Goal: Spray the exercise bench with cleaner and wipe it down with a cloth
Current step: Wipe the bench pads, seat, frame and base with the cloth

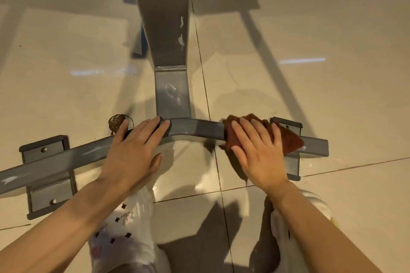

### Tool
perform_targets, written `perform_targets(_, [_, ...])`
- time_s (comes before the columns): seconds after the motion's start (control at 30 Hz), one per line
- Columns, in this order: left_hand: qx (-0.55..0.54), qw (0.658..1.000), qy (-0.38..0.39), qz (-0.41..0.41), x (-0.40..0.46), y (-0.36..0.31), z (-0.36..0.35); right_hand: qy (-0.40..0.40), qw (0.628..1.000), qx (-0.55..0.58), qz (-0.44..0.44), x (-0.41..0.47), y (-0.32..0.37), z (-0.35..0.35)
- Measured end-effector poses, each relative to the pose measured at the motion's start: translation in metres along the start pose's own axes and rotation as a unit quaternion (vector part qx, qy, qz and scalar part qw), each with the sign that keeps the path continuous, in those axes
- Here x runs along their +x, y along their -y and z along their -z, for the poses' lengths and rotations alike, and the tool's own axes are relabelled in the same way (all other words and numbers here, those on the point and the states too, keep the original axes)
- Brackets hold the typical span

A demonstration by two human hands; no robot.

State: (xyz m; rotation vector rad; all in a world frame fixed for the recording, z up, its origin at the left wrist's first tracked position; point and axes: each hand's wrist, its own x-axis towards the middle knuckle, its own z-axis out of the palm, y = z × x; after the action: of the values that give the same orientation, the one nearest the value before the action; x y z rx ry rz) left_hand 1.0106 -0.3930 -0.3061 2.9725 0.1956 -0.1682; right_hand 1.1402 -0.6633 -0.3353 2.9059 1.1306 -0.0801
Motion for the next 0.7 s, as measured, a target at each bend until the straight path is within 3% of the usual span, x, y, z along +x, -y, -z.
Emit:
perform_targets(0.17, [-0.009, 1.000, 0.007, 0.008, -0.004, 0.000, -0.006, 0.055, 0.996, 0.036, -0.065, -0.033, -0.065, 0.007])
perform_targets(0.37, [-0.082, 0.994, 0.009, 0.067, 0.003, -0.012, -0.001, 0.015, 0.989, 0.069, -0.131, -0.019, -0.012, 0.004])
perform_targets(0.47, [-0.098, 0.991, 0.023, 0.085, 0.005, -0.014, 0.001, -0.009, 0.996, 0.051, -0.078, 0.006, 0.040, 0.006])
perform_targets(0.57, [-0.101, 0.990, 0.010, 0.098, 0.005, -0.016, 0.004, 0.025, 0.997, 0.061, 0.046, 0.042, 0.096, 0.015])
perform_targets(0.7, [-0.100, 0.990, 0.017, 0.097, 0.003, -0.013, 0.004, 0.028, 0.984, -0.009, 0.175, 0.066, 0.082, 0.019])
